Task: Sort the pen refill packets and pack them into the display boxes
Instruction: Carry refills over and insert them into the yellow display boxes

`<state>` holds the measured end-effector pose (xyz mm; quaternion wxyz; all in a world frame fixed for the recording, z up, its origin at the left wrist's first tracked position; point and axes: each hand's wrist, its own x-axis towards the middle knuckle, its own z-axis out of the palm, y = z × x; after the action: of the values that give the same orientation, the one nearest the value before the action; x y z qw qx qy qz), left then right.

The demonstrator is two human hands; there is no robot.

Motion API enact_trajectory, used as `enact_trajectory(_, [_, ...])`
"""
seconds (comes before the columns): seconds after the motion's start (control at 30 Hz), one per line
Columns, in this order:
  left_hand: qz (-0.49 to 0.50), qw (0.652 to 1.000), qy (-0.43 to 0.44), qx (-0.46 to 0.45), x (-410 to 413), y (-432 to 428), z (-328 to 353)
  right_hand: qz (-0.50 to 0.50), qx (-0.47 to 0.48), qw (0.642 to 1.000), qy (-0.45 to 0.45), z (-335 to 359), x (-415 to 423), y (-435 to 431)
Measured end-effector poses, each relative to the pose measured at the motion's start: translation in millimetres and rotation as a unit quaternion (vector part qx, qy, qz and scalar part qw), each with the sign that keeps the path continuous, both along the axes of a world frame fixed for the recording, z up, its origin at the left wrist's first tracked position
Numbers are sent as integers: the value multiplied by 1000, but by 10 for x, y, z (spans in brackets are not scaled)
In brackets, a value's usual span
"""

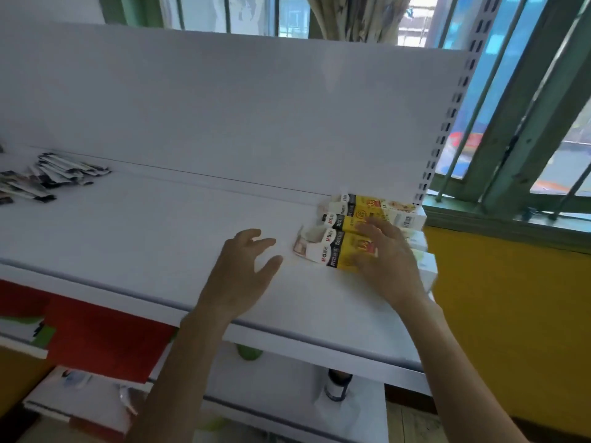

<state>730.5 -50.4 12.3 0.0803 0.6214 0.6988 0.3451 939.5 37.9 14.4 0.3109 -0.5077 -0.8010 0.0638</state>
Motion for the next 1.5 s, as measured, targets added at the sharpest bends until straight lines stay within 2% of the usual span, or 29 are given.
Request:
enact_trajectory(0.1, [35, 999, 27, 28, -516, -315, 95, 93, 0, 994, 52, 127, -721, -120])
enact_trajectory(0.23, [113, 991, 51, 58, -1410, -973, 244, 202, -14, 977, 72, 235, -1972, -428])
enact_trajectory(0.43, [274, 955, 103, 50, -2736, -1935, 447, 348, -26, 933, 84, 423, -3834, -1128])
enact_trajectory(0.53, [309, 941, 136, 38, -3227, -2201, 524, 388, -61, 916, 83, 400, -4514, -1405])
enact_trajectory(0.63, [307, 942, 137, 18, -3629, -2275, 549, 401, -81, 910, 75, 303, -5015, -1531])
enact_trajectory(0.83, [290, 952, 96, 20, -4452, -1975, 371, 371, -100, 920, 77, 164, -5817, -1204])
enact_trajectory(1.07, [165, 984, 56, -25, -5488, -1175, 143, 287, -132, 936, 154, 43, -6524, -542])
enact_trajectory(1.17, [117, 993, 0, -34, -5885, -986, 97, 238, -120, 950, 161, 108, -6712, -272])
enact_trajectory(1.2, [116, 992, -37, -25, -5991, -927, 92, 219, -119, 957, 150, 122, -6751, -190])
enact_trajectory(1.27, [106, 975, -194, 7, -6133, -769, 82, 176, -120, 972, 96, 88, -6781, -15])
enact_trajectory(1.33, [83, 925, -370, 27, -6215, -565, 83, 128, -142, 982, 9, -25, -6792, 150])
enact_trajectory(1.37, [74, 915, -395, 27, -6259, -466, 52, 108, -152, 982, -40, -90, -6803, 203])
enact_trajectory(1.43, [46, 935, -352, 14, -6384, -303, -36, 74, -154, 978, -117, -186, -6839, 239])
enact_trajectory(1.5, [5, 944, -331, -1, -6539, -163, -82, 24, -141, 978, -150, -162, -6869, 201])
